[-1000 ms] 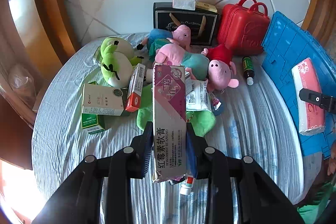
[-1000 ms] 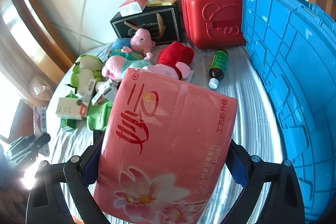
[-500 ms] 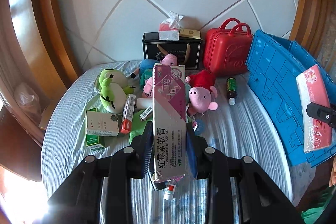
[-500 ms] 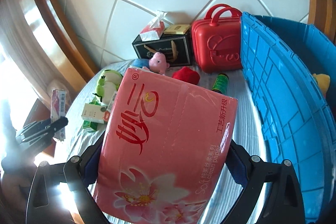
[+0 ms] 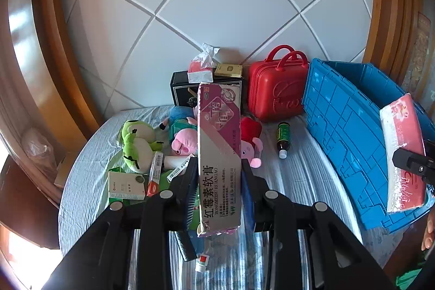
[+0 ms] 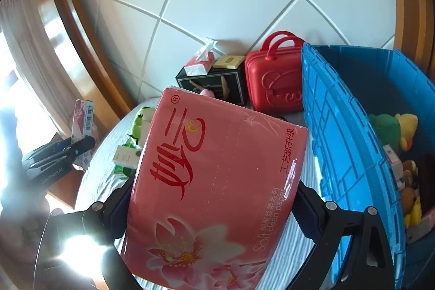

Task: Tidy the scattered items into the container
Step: 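Lift and carry the ointment box and tissue pack with both grippers over the blue bin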

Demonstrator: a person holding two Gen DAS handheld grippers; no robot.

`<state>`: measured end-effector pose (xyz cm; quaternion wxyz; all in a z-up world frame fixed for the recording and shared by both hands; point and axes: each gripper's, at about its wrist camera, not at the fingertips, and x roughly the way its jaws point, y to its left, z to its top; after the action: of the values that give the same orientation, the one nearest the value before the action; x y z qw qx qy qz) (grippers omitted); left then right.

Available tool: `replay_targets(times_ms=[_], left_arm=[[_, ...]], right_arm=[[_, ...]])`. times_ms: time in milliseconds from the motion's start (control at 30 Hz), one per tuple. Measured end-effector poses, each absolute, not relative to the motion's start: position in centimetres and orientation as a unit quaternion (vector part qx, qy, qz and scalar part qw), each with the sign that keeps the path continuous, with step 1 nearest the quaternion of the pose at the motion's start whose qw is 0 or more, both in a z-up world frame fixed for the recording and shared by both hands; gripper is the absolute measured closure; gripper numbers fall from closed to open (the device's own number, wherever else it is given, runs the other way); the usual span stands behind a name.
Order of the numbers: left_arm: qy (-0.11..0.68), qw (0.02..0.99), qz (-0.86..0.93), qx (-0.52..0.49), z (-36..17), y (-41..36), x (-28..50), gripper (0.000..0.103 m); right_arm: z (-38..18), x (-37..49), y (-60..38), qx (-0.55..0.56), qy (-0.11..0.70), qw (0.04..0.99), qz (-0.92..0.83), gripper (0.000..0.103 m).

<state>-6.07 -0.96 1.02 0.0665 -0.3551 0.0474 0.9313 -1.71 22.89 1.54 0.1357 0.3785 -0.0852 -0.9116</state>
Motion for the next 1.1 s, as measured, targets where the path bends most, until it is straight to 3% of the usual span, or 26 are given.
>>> replay_targets(times_ms=[500,1100], left_arm=[[0.072,0.094,0.936,-0.331,3.7,8.3,-6.9,0.074],[0.125,0.220,0.918,-0.306,5.7,24.5,-9.0,0.074]], right_arm=[[4.1,-2.3,29.8,0.351,-0.093,0.133,-0.922,0.005],[5.4,-0.7,42.1,0.328,-0.129,0.037,-0.935,0.005]])
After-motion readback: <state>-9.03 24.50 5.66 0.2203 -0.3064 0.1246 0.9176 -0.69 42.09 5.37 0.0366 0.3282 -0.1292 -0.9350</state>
